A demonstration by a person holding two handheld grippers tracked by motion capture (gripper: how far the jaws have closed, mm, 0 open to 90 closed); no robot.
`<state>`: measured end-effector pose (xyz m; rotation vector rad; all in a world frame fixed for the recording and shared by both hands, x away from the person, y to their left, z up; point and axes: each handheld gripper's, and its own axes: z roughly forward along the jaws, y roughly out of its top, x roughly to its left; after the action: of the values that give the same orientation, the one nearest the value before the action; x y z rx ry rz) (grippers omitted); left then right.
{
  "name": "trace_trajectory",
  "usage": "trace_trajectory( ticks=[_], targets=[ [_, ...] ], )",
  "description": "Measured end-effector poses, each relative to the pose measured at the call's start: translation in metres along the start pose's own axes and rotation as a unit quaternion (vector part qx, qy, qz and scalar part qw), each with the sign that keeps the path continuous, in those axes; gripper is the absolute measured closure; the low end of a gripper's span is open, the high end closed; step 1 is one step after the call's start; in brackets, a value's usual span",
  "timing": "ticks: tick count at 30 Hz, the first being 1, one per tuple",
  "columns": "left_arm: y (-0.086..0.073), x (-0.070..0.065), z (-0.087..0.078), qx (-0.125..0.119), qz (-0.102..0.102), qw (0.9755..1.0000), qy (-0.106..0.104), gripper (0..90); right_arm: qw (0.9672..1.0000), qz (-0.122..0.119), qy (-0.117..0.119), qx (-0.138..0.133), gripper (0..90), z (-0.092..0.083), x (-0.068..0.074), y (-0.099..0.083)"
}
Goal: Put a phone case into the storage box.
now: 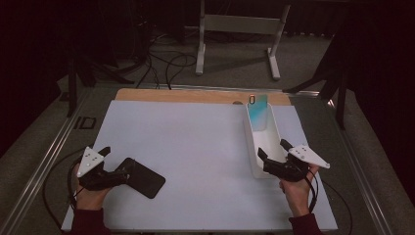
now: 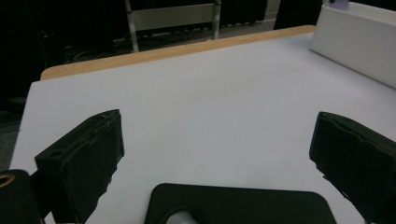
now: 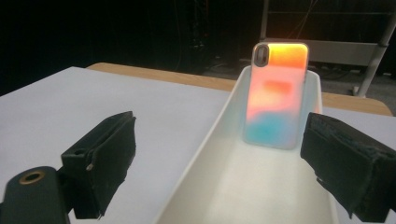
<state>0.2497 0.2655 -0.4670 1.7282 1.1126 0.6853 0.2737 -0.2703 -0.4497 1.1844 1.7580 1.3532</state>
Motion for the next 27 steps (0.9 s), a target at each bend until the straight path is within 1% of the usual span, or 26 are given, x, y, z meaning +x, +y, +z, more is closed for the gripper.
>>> trace_trajectory(
  ticks=[1, 2, 3, 5, 6, 7, 9, 11, 14, 16, 18, 20, 21, 23, 27],
  targets=[
    [0.000, 0.001, -0.001, 0.000, -0.001, 1.0000, 0.003, 5.7, 1.0000, -0.001, 0.000, 0.000, 10.1, -0.002, 0.000, -0.002],
    [-0.001, 0.002, -0.001, 0.005, -0.003, 0.9999, 0.014, 7.1, 1.0000, -0.003, -0.002, 0.002, 10.1, -0.003, 0.000, -0.004],
    [-0.001, 0.003, -0.002, 0.007, -0.005, 0.9998, 0.019, 11.1, 1.0000, -0.002, -0.002, 0.001, 10.2, -0.005, 0.001, -0.005],
    [-0.003, 0.005, -0.004, 0.010, -0.006, 0.9997, 0.021, 18.2, 1.0000, 0.000, -0.002, 0.000, 10.1, -0.006, 0.000, -0.007],
    [-0.004, 0.006, -0.005, 0.012, -0.006, 0.9997, 0.022, 22.2, 1.0000, 0.001, -0.002, -0.001, 10.2, -0.007, 0.000, -0.008],
    [-0.005, 0.007, -0.006, 0.017, -0.006, 0.9995, 0.025, 28.7, 1.0000, 0.000, -0.002, -0.002, 10.2, -0.008, 0.000, -0.008],
    [-0.008, 0.009, -0.008, 0.026, -0.006, 0.9995, 0.019, 40.9, 1.0000, 0.002, -0.001, -0.004, 10.2, -0.008, 0.001, -0.009],
    [-0.012, 0.010, -0.007, 0.047, -0.004, 0.9987, 0.019, 53.6, 1.0000, -0.002, -0.001, -0.006, 10.2, -0.009, 0.002, -0.009],
    [-0.021, 0.010, -0.005, 0.069, -0.002, 0.9974, 0.024, 65.9, 0.9999, -0.004, 0.000, -0.009, 10.2, -0.010, 0.003, -0.008],
    [-0.028, 0.012, -0.004, 0.082, -0.008, 0.9961, 0.031, 71.6, 0.9999, -0.007, 0.001, -0.011, 10.2, -0.010, 0.004, -0.008],
    [-0.035, 0.014, -0.005, 0.093, -0.018, 0.9949, 0.035, 79.3, 0.9999, -0.008, 0.001, -0.011, 10.2, -0.011, 0.005, -0.008],
    [-0.039, 0.016, -0.008, 0.095, -0.025, 0.9945, 0.037, 86.1, 0.9999, -0.008, 0.002, -0.012, 10.2, -0.011, 0.005, -0.008],
    [-0.040, 0.017, -0.009, 0.096, -0.026, 0.9943, 0.038, 89.1, 0.9999, -0.008, 0.002, -0.013, 10.3, -0.011, 0.005, -0.008],
    [-0.044, 0.017, -0.009, 0.102, -0.027, 0.9936, 0.040, 89.8, 0.9999, -0.009, 0.002, -0.013, 10.3, -0.011, 0.006, -0.008],
    [-0.054, 0.017, -0.001, 0.133, -0.023, 0.9896, 0.050, 90.0, 0.9998, -0.009, 0.004, -0.016, 10.3, -0.011, 0.007, -0.007]
  ],
)
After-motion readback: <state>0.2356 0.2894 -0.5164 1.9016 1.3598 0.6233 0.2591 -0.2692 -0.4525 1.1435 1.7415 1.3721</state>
